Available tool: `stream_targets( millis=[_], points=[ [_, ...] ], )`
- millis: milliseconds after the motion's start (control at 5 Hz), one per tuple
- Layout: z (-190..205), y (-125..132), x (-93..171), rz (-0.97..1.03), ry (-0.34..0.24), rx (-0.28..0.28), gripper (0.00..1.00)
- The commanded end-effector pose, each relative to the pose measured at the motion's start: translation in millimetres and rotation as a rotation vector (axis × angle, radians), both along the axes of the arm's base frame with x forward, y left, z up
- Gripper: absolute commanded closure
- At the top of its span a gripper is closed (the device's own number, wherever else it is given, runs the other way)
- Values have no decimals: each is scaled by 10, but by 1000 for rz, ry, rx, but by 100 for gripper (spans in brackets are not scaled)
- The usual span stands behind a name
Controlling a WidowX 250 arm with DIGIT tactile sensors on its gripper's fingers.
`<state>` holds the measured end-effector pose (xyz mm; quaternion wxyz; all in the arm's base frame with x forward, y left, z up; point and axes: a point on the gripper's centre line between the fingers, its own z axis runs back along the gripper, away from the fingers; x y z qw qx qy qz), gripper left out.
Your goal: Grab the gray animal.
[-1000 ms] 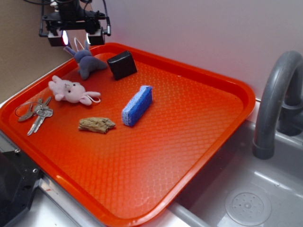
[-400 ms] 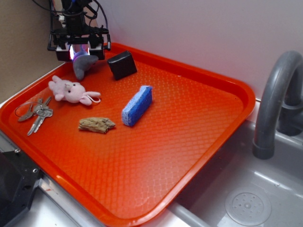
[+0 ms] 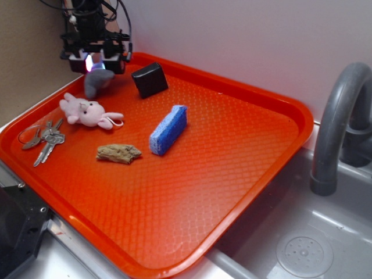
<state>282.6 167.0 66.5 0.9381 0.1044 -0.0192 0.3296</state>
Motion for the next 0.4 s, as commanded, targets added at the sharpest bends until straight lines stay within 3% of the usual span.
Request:
stream_targets(
  millis=[0,200],
  points=[
    [1022,-789,-305,-434,-49,67,100],
    [1264,-1135,-532,-593,-10,28,100]
  ],
)
